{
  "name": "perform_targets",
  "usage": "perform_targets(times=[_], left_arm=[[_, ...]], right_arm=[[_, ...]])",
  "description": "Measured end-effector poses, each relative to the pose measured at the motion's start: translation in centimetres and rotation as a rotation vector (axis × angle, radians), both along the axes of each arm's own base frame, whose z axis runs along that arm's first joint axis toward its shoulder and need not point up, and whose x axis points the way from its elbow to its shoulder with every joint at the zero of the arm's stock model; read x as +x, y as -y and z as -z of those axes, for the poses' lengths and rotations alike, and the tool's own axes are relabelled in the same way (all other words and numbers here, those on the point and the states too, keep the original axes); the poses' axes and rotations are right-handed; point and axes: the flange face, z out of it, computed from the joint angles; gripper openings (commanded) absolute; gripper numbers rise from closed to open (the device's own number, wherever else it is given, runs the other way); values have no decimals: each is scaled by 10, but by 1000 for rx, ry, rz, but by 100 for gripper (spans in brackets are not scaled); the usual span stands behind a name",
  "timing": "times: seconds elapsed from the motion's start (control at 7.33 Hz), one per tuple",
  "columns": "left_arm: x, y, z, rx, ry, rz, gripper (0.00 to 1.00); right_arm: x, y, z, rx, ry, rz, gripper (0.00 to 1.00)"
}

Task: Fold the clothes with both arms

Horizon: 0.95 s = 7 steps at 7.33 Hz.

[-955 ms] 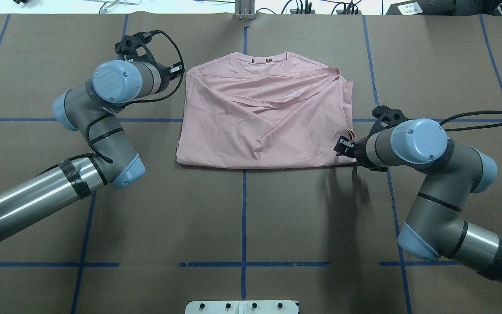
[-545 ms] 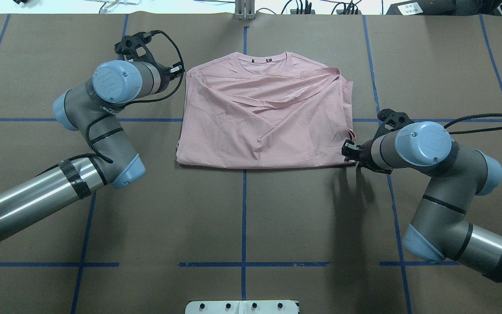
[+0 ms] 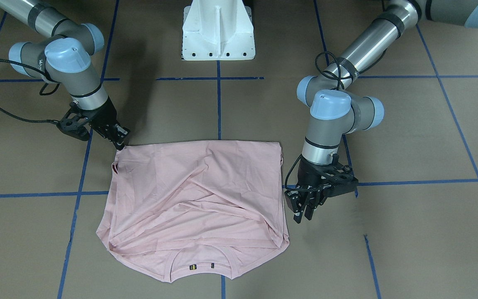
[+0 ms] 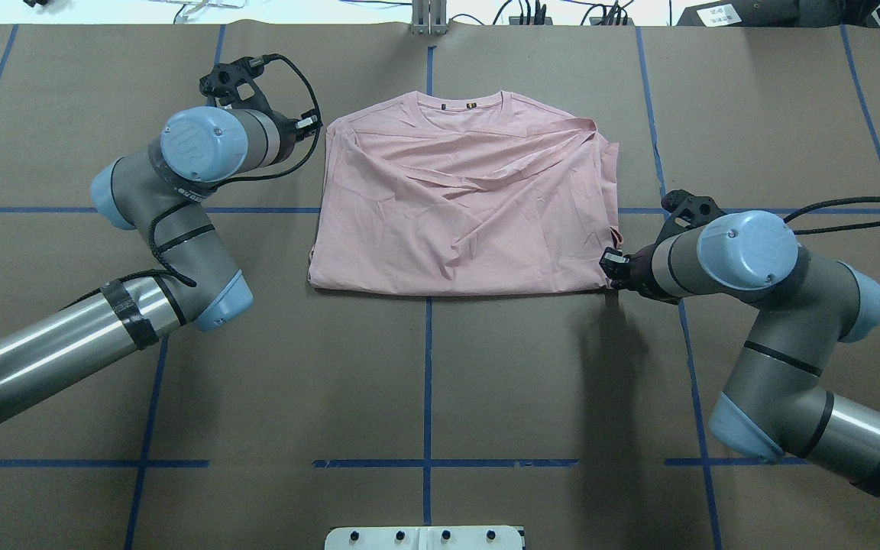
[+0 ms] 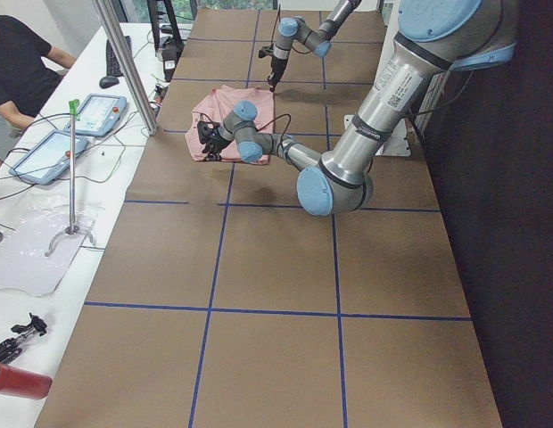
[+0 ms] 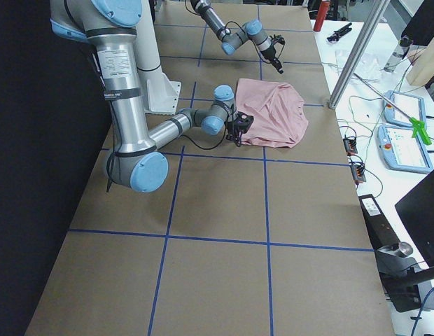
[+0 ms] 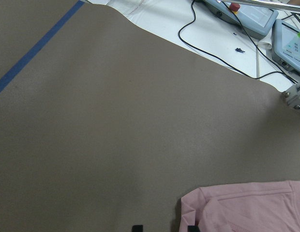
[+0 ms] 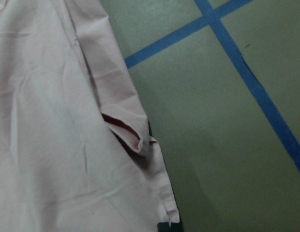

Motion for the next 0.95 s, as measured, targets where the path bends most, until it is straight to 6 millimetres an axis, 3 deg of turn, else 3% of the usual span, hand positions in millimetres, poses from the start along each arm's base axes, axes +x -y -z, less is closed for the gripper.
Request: perform_targets(times=[0.14, 0.41, 0.55, 0.68, 0.82, 0.95], left_arm=[[0, -2, 3, 3, -5, -1, 42], [-1, -7, 8, 10, -19, -7, 43], [-5, -16, 13, 20, -34, -15, 43], [-12, -28, 20, 34, -54, -24, 44], [-16, -36, 27, 41, -73, -40, 46], [-19, -46, 35, 25, -115, -70, 50]], right_arm=[[21, -20, 15, -6, 48, 41, 0], [86, -101, 49, -84, 173, 207, 0], [99, -145, 72, -144, 247, 363, 0], [93, -191, 92, -199, 296, 527, 99], [76, -233, 98, -240, 298, 640, 100], [59, -262, 97, -243, 279, 686, 100]])
